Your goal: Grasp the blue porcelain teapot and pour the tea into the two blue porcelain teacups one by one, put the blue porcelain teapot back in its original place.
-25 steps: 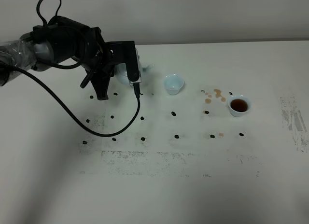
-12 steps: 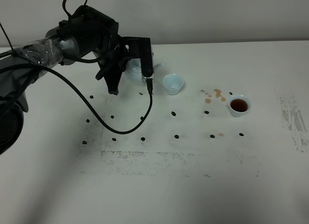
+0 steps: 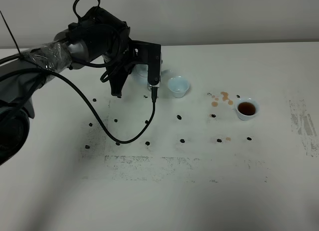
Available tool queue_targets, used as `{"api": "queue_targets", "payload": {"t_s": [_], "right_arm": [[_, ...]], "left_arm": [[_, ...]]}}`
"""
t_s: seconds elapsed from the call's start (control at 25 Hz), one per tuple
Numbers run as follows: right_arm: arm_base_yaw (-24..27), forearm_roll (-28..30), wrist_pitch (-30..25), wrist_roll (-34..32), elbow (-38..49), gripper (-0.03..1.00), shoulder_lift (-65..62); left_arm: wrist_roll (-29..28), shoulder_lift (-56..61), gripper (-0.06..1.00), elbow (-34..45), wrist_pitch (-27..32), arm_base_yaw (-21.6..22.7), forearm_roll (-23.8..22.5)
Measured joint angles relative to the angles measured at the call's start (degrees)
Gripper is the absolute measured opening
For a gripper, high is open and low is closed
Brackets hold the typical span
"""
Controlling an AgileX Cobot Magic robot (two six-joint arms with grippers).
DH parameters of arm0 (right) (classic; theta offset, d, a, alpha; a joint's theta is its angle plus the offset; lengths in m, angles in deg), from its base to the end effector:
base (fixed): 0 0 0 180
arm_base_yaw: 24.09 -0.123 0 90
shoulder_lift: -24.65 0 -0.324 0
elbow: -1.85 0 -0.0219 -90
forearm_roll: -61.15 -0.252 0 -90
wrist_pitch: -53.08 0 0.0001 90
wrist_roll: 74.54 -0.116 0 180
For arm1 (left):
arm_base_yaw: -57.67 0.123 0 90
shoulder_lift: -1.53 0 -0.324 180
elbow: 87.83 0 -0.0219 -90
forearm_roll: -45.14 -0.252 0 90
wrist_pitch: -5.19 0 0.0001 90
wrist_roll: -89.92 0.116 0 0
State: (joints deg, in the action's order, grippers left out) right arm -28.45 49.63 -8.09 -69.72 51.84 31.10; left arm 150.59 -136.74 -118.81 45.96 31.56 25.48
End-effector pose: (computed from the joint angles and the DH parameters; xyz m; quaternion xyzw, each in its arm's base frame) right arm -0.0239 0.0185 0.2648 -0.0722 0.8480 0.0982 0.5157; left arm 0.5065 -0.2198 0.1904 0.7188 0.6241 0.2168 0.2165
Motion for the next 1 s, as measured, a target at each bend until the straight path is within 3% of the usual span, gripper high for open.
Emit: {"api": "queue_targets", "payload": {"t_s": [1.0], "right_arm": [[0.00, 0.11, 0.00, 0.00, 0.00, 0.59, 0.00]], "left_arm": [[-1.93, -0.02, 0.04, 0.00, -0.69, -2.23, -8.28]]}}
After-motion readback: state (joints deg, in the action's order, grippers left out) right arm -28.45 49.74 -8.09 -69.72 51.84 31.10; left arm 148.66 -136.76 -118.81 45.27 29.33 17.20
